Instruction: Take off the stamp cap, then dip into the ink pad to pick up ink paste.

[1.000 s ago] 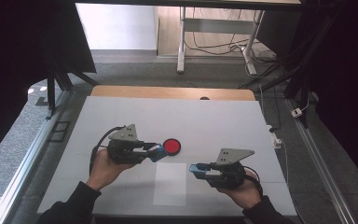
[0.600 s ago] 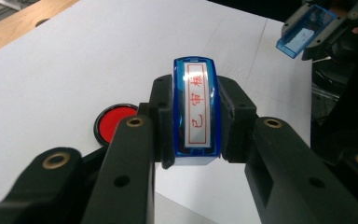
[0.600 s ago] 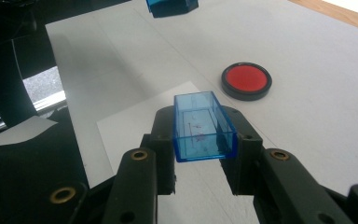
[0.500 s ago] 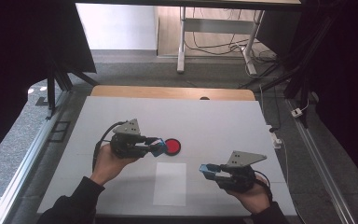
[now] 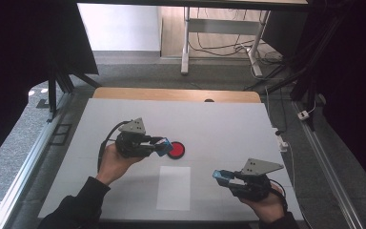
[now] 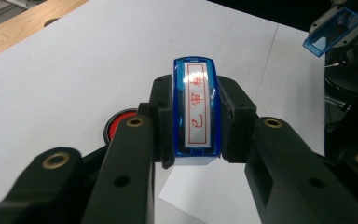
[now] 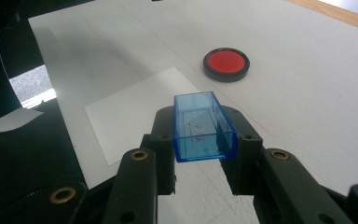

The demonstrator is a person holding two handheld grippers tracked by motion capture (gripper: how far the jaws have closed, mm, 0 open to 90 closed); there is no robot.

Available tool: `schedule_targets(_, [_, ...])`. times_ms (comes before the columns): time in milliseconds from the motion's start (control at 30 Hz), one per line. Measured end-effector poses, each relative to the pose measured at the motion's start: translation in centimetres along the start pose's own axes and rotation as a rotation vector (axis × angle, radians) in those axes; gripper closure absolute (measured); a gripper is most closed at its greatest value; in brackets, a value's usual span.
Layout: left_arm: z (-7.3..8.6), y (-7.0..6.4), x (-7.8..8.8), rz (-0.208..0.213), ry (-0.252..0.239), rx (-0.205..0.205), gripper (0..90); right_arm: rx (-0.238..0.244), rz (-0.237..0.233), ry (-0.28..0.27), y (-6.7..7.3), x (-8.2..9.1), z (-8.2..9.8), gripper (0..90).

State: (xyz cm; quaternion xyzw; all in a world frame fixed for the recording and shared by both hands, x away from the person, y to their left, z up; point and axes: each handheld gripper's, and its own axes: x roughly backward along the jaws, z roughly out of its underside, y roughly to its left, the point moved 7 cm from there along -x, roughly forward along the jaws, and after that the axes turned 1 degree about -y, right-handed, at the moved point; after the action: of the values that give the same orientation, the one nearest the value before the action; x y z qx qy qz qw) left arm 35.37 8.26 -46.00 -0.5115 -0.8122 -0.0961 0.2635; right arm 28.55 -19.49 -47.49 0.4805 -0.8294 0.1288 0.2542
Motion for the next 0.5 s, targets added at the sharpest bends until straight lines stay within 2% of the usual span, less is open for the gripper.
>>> schedule_targets(233, [-0.2,0.3,-0.2,-0.004,-0.002,0.004,70.0,-0.005,0.019,0.002,-0.2,0.8,0.7,68.2])
schedule_targets(500, [-0.6,0.5,-0.6,-0.004,-0.006,0.005,70.0,-0.046,0.037,-0.012,-0.5,1.7,1.1,68.2])
